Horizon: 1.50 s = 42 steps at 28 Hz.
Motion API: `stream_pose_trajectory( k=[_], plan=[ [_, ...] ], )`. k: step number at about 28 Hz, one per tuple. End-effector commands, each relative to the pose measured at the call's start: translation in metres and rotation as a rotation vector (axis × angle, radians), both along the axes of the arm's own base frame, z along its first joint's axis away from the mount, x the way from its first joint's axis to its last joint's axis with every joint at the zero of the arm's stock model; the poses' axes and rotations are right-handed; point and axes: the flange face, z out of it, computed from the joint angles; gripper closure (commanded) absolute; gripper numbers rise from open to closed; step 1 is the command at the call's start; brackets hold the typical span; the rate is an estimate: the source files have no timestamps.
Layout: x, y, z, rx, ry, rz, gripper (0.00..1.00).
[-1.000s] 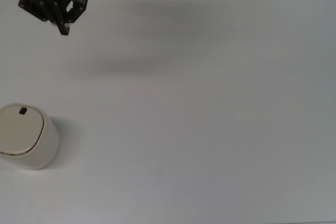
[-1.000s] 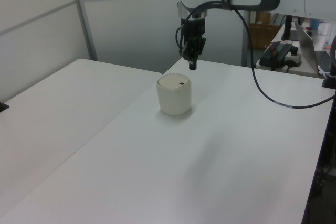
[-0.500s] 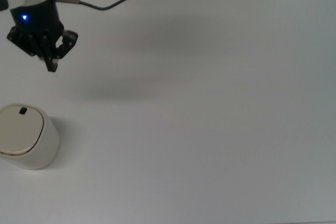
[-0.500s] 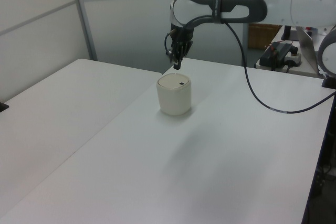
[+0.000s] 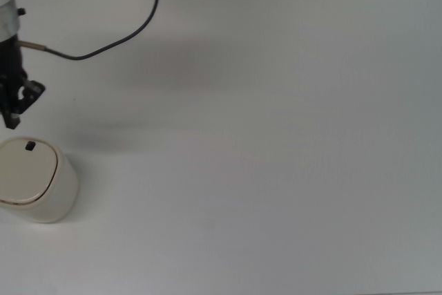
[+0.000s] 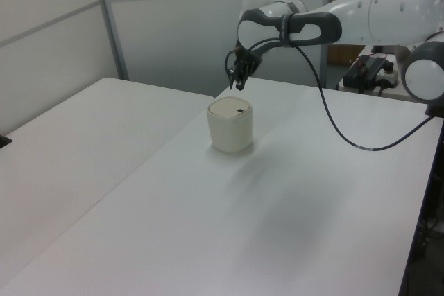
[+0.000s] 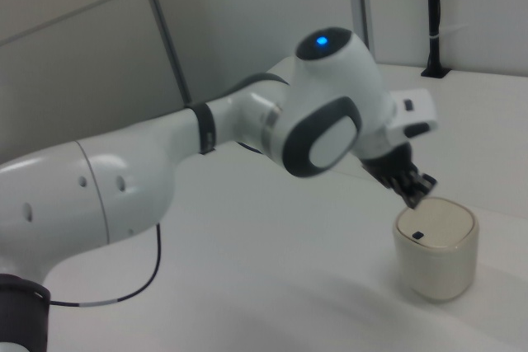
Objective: Open the trash can
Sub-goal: 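Push the gripper against the lid edge to flip the lid open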
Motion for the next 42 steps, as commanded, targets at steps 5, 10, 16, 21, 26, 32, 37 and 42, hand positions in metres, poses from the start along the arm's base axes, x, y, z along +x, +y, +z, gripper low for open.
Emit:
stream_pose_trajectory(
  k=[5,10,16,21,26,32,37,42],
  plan=[
    [0.007,-0.014,-0.049,-0.057,0.051,-0.001,1.00],
    [0.016,-0.015,-0.069,-0.083,0.035,0.011,1.00],
    [0.017,-0.014,-0.074,-0.084,0.040,0.016,1.00],
    [0.016,-0.011,-0.077,-0.079,0.044,0.019,1.00],
    [0.010,-0.012,-0.050,-0.079,0.027,0.015,1.00],
    [-0.007,-0.006,-0.007,-0.060,0.053,0.009,1.00],
    [-0.020,0.007,0.030,-0.047,0.052,0.012,1.00],
    [-0.034,0.021,0.057,-0.031,0.084,0.022,0.86]
  ],
)
